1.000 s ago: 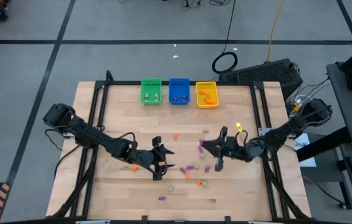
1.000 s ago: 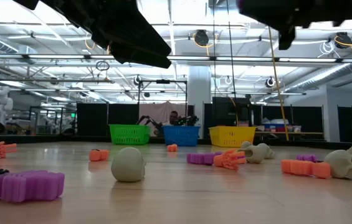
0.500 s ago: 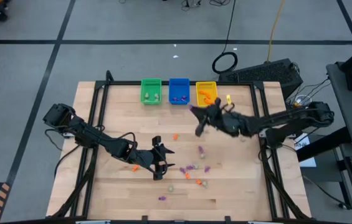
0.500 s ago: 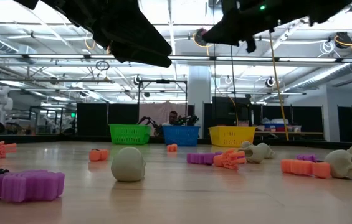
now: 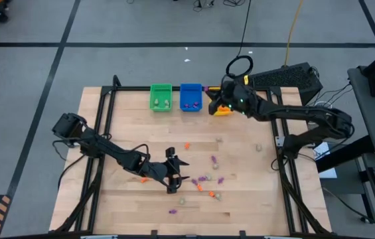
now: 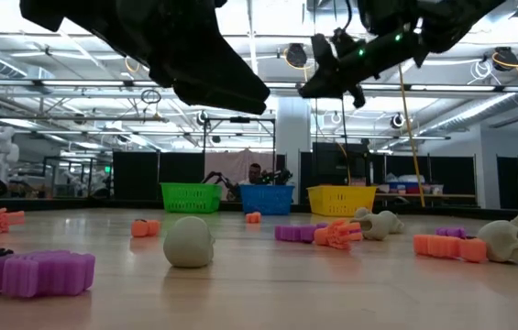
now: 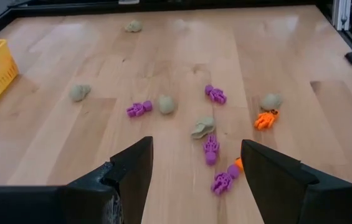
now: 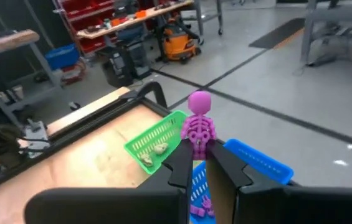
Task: Sort Halloween decoration
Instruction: Put the purple skeleton toy into the blue bin
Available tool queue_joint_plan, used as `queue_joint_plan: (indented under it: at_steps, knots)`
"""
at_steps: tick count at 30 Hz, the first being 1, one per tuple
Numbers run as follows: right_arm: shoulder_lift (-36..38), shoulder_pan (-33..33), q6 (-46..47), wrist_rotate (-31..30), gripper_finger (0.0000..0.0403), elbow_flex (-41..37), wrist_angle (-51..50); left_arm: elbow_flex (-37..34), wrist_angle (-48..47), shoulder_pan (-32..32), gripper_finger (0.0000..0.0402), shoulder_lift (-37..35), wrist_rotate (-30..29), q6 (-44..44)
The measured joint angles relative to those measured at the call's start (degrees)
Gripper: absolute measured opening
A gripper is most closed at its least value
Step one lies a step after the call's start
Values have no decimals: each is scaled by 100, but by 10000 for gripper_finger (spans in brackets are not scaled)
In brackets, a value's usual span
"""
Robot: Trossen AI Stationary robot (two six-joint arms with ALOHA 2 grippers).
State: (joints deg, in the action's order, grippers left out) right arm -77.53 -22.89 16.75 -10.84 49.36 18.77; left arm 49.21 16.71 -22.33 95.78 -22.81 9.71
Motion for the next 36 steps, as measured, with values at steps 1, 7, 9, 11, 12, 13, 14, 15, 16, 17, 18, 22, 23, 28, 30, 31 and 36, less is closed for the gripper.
queue_joint_plan:
  at_steps: [1,7,9,11,12,13,14,15,16,17,18,22,23,28,30,31,36]
  knots:
    - [-99,-92,43,166,22,1,96,0,52,14,242,26,0,0]
    - [-944,-423,136,544,22,2,597,0,75,23,242,47,0,5]
    - [-1226,-493,246,682,22,2,788,1,50,22,242,47,0,5]
    - [-1503,-522,321,800,22,2,918,2,40,18,242,47,0,5]
    - [-1629,-529,351,813,22,2,970,0,30,18,242,47,0,5]
    - [-1741,-529,360,812,22,6,998,1,24,18,242,47,0,5]
    - [-1853,-529,359,810,22,48,963,0,20,18,242,47,0,7]
    - [-1972,-529,357,812,22,126,916,2,22,18,242,47,0,7]
    - [-2081,-527,344,810,22,208,852,1,21,18,242,47,0,7]
    - [-2190,-527,316,812,22,306,759,0,19,18,242,47,0,11]
    - [-2299,-528,301,812,22,436,650,0,7,18,242,47,0,38]
    - [-2706,-514,193,801,23,1039,20,1,-30,18,242,47,9,45]
    - [-2801,-516,176,800,24,1192,-145,0,-35,18,242,47,12,48]
    - [-3245,-516,43,677,44,1809,-952,2,-103,18,242,47,31,51]
    - [-3352,-503,27,480,60,1953,-1138,2,-141,18,242,47,31,51]
    - [-3385,-501,11,460,69,2003,-1192,0,-161,18,242,47,33,51]
    - [-3315,-454,-38,481,114,2076,-1344,0,-295,18,242,47,35,48]
